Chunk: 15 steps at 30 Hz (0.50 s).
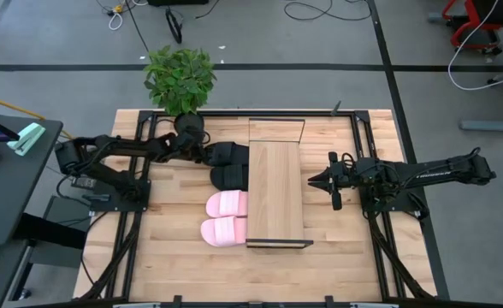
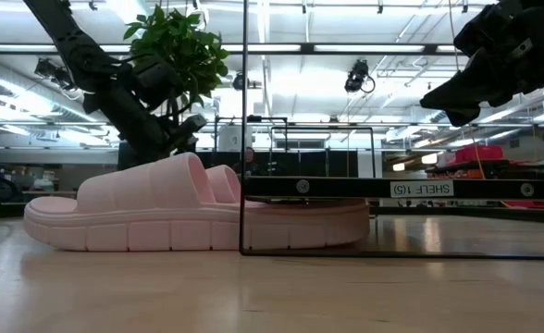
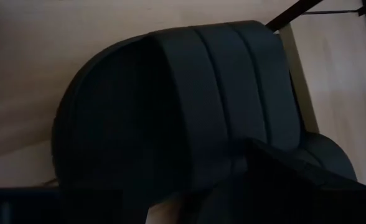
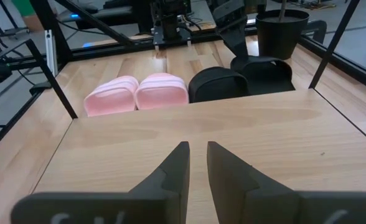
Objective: Pick and place slides into the shelf
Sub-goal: Put the top black slides on the shelf
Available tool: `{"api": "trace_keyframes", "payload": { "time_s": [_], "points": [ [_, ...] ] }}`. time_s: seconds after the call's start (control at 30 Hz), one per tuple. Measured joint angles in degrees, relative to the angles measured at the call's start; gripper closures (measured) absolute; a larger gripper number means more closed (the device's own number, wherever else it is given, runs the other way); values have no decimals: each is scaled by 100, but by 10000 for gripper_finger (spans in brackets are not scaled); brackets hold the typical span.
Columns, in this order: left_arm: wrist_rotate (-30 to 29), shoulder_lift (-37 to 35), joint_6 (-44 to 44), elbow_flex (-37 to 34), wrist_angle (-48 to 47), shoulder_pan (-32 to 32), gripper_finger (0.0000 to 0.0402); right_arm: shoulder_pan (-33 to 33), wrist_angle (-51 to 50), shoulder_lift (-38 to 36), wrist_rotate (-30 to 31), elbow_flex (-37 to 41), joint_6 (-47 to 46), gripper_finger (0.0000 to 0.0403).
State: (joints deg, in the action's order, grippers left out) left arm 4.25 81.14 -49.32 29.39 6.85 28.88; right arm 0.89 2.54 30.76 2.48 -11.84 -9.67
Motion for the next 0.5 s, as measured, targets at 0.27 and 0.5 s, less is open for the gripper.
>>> {"api": "trace_keyframes", "payload": {
  "time_s": [0.27, 0.5],
  "points": [
    [131, 35, 0, 0, 142, 24, 150, 0, -2, 0, 2, 0, -79, 341],
    [308, 40, -50, 0, 287, 55, 156, 0, -2, 0, 2, 0, -79, 341]
  ]
}}
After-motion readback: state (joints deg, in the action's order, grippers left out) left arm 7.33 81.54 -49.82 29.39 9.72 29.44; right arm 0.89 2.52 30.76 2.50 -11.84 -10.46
